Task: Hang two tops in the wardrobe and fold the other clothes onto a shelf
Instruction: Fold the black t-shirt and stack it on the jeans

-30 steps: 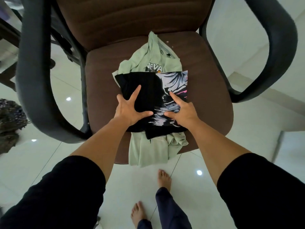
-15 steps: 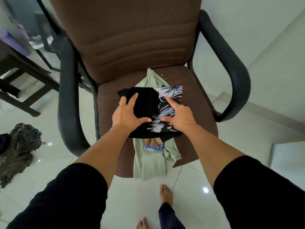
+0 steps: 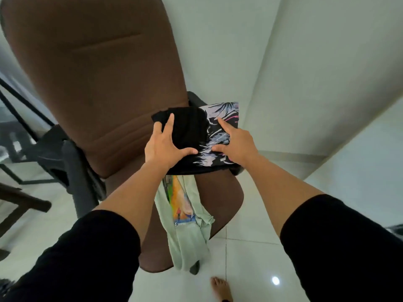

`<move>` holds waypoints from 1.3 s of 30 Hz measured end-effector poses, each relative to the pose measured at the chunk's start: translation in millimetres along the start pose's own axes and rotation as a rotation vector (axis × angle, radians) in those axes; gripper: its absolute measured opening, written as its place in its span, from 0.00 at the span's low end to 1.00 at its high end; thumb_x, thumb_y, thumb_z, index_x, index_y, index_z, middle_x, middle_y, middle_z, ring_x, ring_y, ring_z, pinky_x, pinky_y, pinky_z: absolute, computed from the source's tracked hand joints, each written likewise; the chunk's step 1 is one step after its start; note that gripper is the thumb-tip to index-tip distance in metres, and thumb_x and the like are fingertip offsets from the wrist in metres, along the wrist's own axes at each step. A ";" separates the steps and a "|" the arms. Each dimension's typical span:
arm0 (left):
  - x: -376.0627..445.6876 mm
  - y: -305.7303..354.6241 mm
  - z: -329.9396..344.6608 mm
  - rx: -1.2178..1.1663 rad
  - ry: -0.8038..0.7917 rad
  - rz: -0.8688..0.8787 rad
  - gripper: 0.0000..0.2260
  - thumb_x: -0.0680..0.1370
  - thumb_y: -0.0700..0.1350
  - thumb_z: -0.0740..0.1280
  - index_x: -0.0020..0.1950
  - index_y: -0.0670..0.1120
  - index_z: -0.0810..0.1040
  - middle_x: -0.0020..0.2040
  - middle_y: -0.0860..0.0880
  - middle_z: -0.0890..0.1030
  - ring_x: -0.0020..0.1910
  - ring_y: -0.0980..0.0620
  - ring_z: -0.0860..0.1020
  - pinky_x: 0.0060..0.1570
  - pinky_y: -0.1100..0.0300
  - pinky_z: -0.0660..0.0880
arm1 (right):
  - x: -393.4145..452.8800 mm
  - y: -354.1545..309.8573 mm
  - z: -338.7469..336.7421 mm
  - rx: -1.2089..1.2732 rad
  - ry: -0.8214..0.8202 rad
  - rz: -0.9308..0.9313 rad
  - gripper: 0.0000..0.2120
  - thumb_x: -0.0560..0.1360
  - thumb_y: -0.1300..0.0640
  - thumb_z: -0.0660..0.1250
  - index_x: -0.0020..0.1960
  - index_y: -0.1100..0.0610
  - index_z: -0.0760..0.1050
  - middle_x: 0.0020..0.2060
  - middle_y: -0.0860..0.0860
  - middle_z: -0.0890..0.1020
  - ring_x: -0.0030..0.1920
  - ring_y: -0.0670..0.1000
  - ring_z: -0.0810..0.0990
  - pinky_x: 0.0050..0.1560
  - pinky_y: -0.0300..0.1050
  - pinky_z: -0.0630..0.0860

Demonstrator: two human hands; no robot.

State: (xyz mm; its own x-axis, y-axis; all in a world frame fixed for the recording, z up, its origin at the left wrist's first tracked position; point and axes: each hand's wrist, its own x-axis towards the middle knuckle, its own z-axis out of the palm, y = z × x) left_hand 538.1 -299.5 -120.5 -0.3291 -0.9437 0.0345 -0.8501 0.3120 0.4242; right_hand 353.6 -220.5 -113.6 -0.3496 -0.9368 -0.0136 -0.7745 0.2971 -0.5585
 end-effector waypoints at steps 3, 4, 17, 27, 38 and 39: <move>-24.0 33.7 -4.4 -0.018 -0.049 0.137 0.53 0.62 0.68 0.72 0.77 0.57 0.45 0.74 0.46 0.56 0.70 0.45 0.66 0.60 0.50 0.72 | -55.8 11.8 -27.2 -0.012 0.100 0.101 0.40 0.70 0.47 0.73 0.76 0.45 0.56 0.61 0.56 0.78 0.59 0.58 0.76 0.61 0.48 0.71; -33.6 45.6 -4.1 -0.018 -0.069 0.188 0.53 0.62 0.68 0.72 0.77 0.57 0.44 0.74 0.46 0.56 0.70 0.45 0.66 0.59 0.50 0.72 | -76.5 17.3 -34.7 -0.011 0.133 0.141 0.39 0.70 0.47 0.72 0.76 0.45 0.56 0.60 0.56 0.78 0.59 0.58 0.76 0.61 0.48 0.71; -237.3 265.8 80.6 -0.178 -0.395 0.901 0.54 0.62 0.66 0.74 0.78 0.56 0.46 0.71 0.47 0.60 0.67 0.45 0.68 0.59 0.51 0.71 | -394.6 130.3 -135.0 -0.089 0.551 0.834 0.40 0.70 0.46 0.73 0.76 0.44 0.56 0.63 0.57 0.76 0.62 0.59 0.74 0.62 0.48 0.71; -452.7 382.3 154.7 -0.196 -0.615 1.282 0.54 0.62 0.67 0.73 0.77 0.56 0.44 0.69 0.46 0.62 0.64 0.46 0.69 0.56 0.53 0.73 | -629.8 190.7 -150.4 -0.134 0.710 1.278 0.40 0.71 0.44 0.71 0.76 0.40 0.53 0.56 0.61 0.79 0.55 0.59 0.77 0.53 0.48 0.73; -613.3 479.0 264.2 -0.094 -0.705 1.498 0.54 0.63 0.68 0.71 0.77 0.57 0.40 0.66 0.46 0.62 0.61 0.46 0.71 0.53 0.53 0.74 | -783.9 315.8 -139.8 -0.070 0.792 1.487 0.41 0.70 0.43 0.70 0.76 0.42 0.51 0.51 0.59 0.79 0.43 0.55 0.78 0.49 0.49 0.78; -621.2 487.1 275.8 -0.085 -0.707 1.513 0.54 0.63 0.68 0.71 0.77 0.57 0.40 0.66 0.46 0.62 0.60 0.46 0.71 0.52 0.54 0.74 | -791.3 329.4 -138.8 -0.064 0.793 1.491 0.41 0.71 0.43 0.70 0.76 0.42 0.51 0.49 0.59 0.79 0.41 0.54 0.78 0.48 0.50 0.79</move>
State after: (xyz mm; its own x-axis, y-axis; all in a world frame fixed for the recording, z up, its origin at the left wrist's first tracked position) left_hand 215.1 469.1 -184.9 -0.9049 0.4222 0.0538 0.4015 0.8048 0.4371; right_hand 302.0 644.4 -171.7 -0.8874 0.4572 -0.0593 0.4390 0.7987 -0.4116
